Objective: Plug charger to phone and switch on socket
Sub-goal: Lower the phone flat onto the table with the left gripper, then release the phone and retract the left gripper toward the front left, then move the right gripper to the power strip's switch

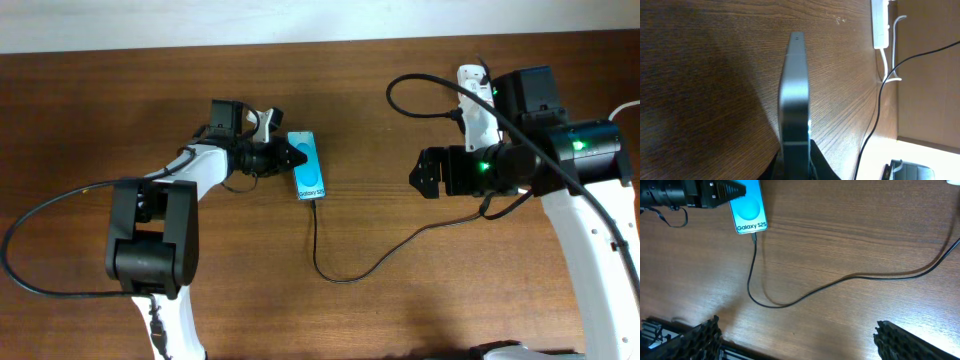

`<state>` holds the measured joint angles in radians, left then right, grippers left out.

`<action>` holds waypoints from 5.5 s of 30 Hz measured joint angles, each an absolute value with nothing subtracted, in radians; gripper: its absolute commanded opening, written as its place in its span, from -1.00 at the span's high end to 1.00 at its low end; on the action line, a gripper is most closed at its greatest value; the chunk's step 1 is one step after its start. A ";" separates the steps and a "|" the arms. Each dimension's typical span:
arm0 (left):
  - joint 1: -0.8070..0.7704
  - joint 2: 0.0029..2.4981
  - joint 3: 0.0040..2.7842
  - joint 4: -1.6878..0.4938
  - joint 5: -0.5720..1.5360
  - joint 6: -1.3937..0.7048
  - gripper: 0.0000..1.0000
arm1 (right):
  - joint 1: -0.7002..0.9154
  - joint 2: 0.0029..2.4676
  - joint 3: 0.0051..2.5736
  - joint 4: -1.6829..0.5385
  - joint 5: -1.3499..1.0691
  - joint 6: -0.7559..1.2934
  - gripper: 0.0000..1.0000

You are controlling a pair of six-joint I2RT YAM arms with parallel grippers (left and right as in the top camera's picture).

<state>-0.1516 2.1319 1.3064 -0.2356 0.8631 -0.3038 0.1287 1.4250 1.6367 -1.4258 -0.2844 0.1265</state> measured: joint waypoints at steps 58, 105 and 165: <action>-0.156 2.132 1.311 -0.270 0.621 -0.221 0.35 | 0.129 1.425 1.637 -1.425 -0.284 0.127 -0.97; -0.120 2.103 1.442 -0.739 0.509 -0.356 0.73 | 0.129 1.611 1.631 -1.384 -0.284 0.126 0.74; -0.120 0.916 1.451 -1.582 -0.105 -0.344 -0.99 | -0.296 2.298 2.323 -1.339 -0.096 0.827 0.91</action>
<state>-0.1200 0.9161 1.4506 -1.5818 -0.1051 -0.3443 -0.2958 2.2982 2.3234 -1.3392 -0.0963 0.8272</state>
